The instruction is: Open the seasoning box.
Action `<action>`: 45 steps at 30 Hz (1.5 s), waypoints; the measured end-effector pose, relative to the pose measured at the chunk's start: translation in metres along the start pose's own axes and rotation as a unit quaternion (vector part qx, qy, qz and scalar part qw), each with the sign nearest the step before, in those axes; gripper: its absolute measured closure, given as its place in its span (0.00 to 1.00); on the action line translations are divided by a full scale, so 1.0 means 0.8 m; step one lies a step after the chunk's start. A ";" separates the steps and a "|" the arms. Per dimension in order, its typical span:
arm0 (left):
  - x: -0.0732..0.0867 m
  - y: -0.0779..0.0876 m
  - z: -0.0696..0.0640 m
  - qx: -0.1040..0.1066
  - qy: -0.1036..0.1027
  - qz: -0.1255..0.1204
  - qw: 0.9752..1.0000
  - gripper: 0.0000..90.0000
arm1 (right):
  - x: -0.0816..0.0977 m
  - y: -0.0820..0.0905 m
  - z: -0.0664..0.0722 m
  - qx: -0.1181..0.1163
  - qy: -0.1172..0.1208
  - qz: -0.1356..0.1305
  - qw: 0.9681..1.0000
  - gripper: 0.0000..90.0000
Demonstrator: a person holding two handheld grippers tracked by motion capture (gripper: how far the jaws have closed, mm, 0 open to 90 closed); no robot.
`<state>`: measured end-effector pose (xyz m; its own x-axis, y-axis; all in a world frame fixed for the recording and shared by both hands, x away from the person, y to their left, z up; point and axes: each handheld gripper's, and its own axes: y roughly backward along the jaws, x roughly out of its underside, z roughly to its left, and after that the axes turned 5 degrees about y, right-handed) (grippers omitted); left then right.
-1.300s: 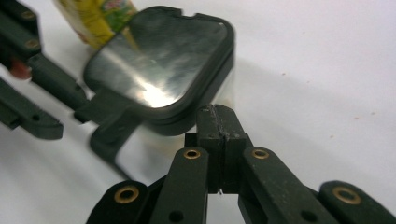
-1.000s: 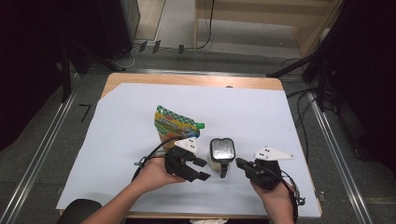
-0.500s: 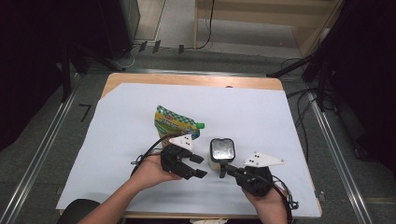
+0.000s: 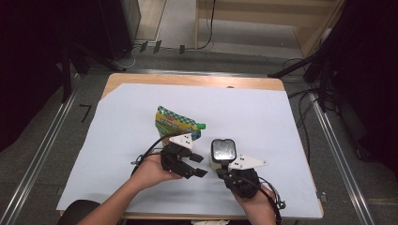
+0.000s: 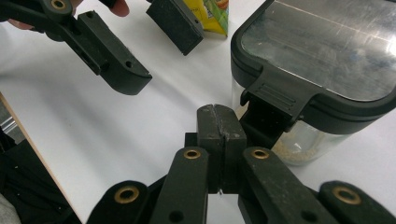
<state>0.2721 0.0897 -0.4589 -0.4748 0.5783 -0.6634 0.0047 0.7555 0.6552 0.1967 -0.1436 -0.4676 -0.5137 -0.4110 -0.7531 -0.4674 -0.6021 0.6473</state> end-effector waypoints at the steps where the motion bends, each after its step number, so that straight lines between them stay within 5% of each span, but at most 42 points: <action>1: 0.000 0.000 0.000 0.000 -0.003 -0.001 1.000 0.46 | 0.000 0.000 -0.001 0.000 0.000 0.000 1.000 1.00; 20: 0.000 0.000 -0.001 -0.004 -0.006 0.000 1.000 0.46 | 0.014 0.015 -0.028 0.007 -0.006 0.003 1.000 1.00; 45: -0.002 -0.004 -0.005 -0.005 -0.011 -0.009 1.000 0.46 | 0.031 0.039 -0.091 0.067 -0.058 0.008 0.996 1.00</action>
<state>0.2691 0.0850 -0.4588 -0.4555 0.5706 -0.6833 -0.0125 0.7634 0.6458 0.2219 -0.2219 -0.4746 -0.5974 -0.3337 -0.7292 -0.5467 -0.4958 0.6748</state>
